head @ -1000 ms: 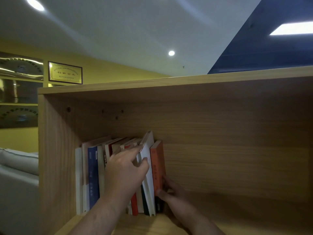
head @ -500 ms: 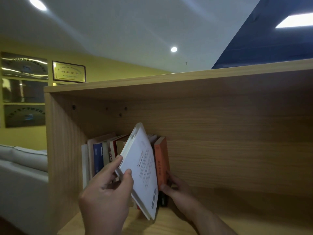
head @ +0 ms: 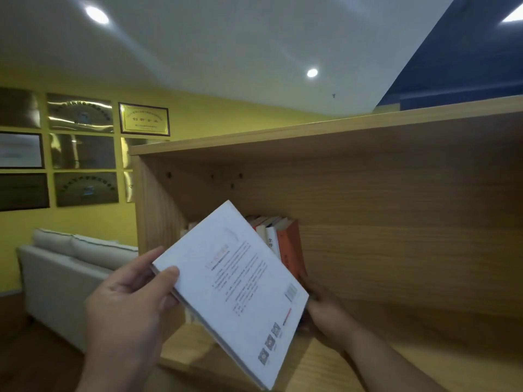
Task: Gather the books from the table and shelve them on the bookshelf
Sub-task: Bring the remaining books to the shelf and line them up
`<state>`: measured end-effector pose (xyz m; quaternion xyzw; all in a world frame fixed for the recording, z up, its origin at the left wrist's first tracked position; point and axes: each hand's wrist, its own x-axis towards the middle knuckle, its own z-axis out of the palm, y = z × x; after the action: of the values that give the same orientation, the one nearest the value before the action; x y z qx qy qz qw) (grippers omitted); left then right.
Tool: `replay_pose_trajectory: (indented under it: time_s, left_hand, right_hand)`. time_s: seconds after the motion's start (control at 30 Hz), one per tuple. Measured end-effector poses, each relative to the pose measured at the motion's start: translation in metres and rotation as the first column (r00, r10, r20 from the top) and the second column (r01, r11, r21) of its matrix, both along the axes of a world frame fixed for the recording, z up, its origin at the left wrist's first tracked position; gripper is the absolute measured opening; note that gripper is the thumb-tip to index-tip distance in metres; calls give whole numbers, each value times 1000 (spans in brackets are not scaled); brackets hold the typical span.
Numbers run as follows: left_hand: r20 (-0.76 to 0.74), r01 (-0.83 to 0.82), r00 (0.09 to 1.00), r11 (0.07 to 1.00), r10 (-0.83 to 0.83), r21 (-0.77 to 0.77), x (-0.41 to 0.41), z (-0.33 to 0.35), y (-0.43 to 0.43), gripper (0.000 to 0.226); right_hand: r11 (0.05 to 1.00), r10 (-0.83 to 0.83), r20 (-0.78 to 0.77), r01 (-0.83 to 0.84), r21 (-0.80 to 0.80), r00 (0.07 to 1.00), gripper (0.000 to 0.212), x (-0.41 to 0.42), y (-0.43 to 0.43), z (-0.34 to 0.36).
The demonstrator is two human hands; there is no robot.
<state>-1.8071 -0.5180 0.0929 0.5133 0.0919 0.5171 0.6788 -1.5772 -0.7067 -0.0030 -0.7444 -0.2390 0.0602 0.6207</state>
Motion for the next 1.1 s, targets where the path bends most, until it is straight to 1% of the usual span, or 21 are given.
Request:
replay_pose_trajectory:
  time_s: [0.03,0.07,0.1,0.13,0.17,0.2,0.23,0.3,0.37,0.4,0.43,0.47,0.53,0.6,0.63,0.7,0.77,0.87,0.93,1.03,1.1]
  left_hand:
    - [-20,48,999,999,-48,-10,2,1,0,26]
    - [-38,99,994,995,-99,-15,4,2,0,24]
    - [-48,153,987,988,-154,-16,6,3,0,24]
    - [-45,213,976,977,-214,-12,10,5,0,24]
    - [-36,279,960,960,-279,1,14,8,-1,25]
    - [-32,342,939,940,-342,15,19,10,-4,26]
    - [-34,397,918,918,-396,27,25,13,-9,26]
    - [-35,484,875,873,-483,55,41,19,-23,28]
    - [-82,505,863,850,-499,146,59,21,-39,32]
    - [-168,473,881,844,-443,252,69,19,-45,38]
    - [-291,431,896,816,-336,386,78,15,-49,49]
    - [-411,391,893,765,-181,512,87,8,-49,63]
    - [-553,368,826,638,110,676,99,-16,-47,81]
    - [-608,407,743,534,278,741,109,-48,-43,91]
    - [-629,430,711,514,314,742,113,-63,-41,94]
    - [-654,457,680,505,332,732,119,-83,-38,98]
    - [-654,459,675,500,340,734,123,-90,-34,98]
    - [-649,467,680,482,340,741,127,-92,-29,97]
    - [-649,475,683,469,337,744,127,-93,-26,97]
    - [-653,486,680,461,334,742,128,-95,-26,98]
    - [-655,493,687,459,315,739,128,-97,-26,96]
  right_hand:
    - [995,-10,-63,16,101,998,51,-4,-3,4]
    - [979,-56,-97,74,190,994,44,-8,-8,13]
    - [957,-88,-131,121,263,987,42,-12,-17,22]
    - [938,-68,-170,121,326,983,49,-16,-30,32]
    - [931,18,-195,55,361,981,59,-23,-45,42]
    - [931,143,-189,-68,358,971,65,-32,-62,52]
    - [926,267,-174,-203,318,948,64,-42,-77,59]
    - [886,438,-165,-394,245,884,64,-58,-103,60]
    - [890,433,-182,-387,242,883,72,-64,-124,58]
    - [906,391,-184,-342,249,902,71,-67,-133,57]
    - [924,333,-182,-280,262,925,67,-69,-142,55]
    - [941,247,-176,-193,279,953,60,-70,-150,53]
    - [950,-2,-152,49,308,988,46,-72,-162,49]
    - [928,-273,-74,283,242,959,32,-78,-160,49]
    - [909,-376,-7,371,191,926,29,-82,-154,50]
    - [858,-513,150,499,122,845,23,-86,-136,49]
    - [820,-567,262,567,85,781,18,-85,-112,46]
    - [817,-568,290,571,84,770,22,-73,-77,36]
    - [847,-529,254,524,93,810,29,-64,-53,30]
    - [900,-428,124,411,142,895,33,-52,-24,18]
    - [923,-384,151,379,65,911,44,-40,-19,12]
